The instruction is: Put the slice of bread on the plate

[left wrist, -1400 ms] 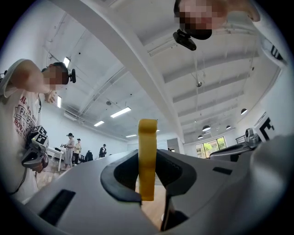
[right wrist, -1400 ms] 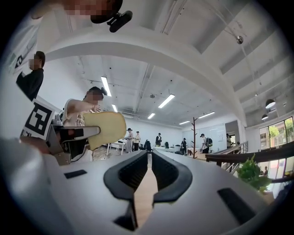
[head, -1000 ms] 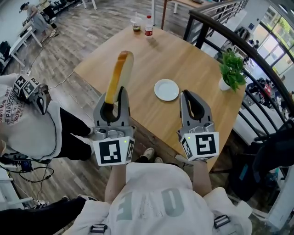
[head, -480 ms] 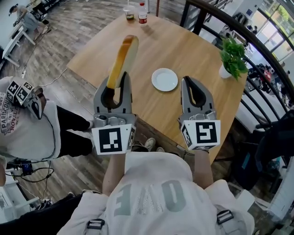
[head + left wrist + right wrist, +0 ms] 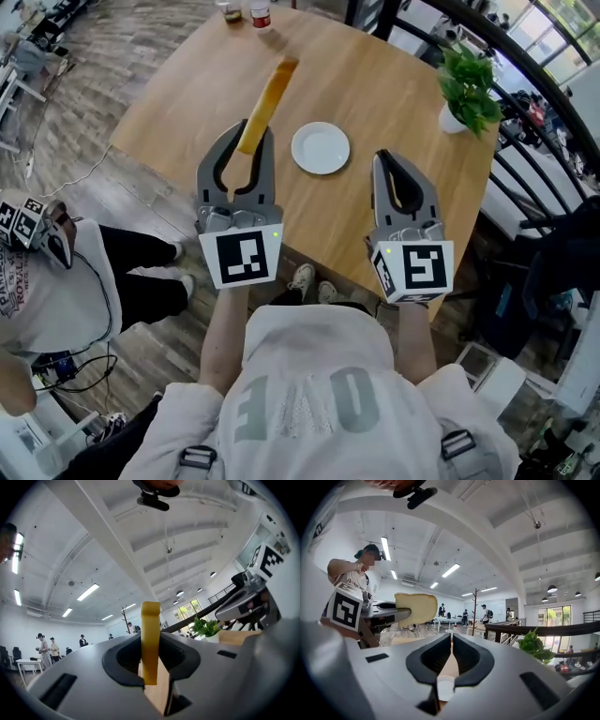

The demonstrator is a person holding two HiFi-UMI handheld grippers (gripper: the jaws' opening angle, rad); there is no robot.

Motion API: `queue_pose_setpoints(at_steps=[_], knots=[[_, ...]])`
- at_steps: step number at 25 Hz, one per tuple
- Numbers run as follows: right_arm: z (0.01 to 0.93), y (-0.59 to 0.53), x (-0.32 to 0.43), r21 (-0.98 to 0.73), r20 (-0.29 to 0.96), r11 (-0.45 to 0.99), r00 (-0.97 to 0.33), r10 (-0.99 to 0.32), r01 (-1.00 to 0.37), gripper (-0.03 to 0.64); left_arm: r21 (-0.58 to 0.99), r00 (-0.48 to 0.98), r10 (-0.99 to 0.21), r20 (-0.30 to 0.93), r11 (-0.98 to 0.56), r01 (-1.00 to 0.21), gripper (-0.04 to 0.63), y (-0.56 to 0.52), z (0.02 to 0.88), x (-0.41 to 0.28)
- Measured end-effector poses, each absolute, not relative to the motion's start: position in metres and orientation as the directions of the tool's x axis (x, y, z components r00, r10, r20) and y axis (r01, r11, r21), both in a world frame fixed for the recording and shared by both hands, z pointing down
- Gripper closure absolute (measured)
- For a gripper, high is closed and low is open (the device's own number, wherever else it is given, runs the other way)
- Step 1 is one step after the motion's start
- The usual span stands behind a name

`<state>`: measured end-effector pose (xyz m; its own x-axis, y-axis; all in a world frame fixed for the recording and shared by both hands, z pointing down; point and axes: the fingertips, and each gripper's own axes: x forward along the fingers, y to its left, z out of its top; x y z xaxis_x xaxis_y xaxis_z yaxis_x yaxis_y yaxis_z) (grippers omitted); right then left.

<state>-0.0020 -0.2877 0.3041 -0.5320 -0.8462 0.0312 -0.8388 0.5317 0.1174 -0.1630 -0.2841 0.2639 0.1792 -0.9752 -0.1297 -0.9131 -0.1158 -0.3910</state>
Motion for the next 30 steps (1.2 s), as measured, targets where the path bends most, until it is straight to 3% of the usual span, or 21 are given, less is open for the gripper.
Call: queue_pose_setpoints(at_steps=[15, 30], knots=[[0.351, -0.316, 0.013, 0.105, 0.173, 0.465, -0.444, -0.879, -0.879, 0.589, -0.648, 0.248, -0.962, 0.111, -0.259, -0.716, 0.505, -0.369, 0.380, -0.127], [0.405, -0.310, 0.056, 0.050, 0.321, 0.376, -0.342, -0.883, -0.925, 0.589, -0.766, 0.257, -0.899, 0.355, -0.437, -0.471, 0.505, -0.409, 0.500, -0.098]])
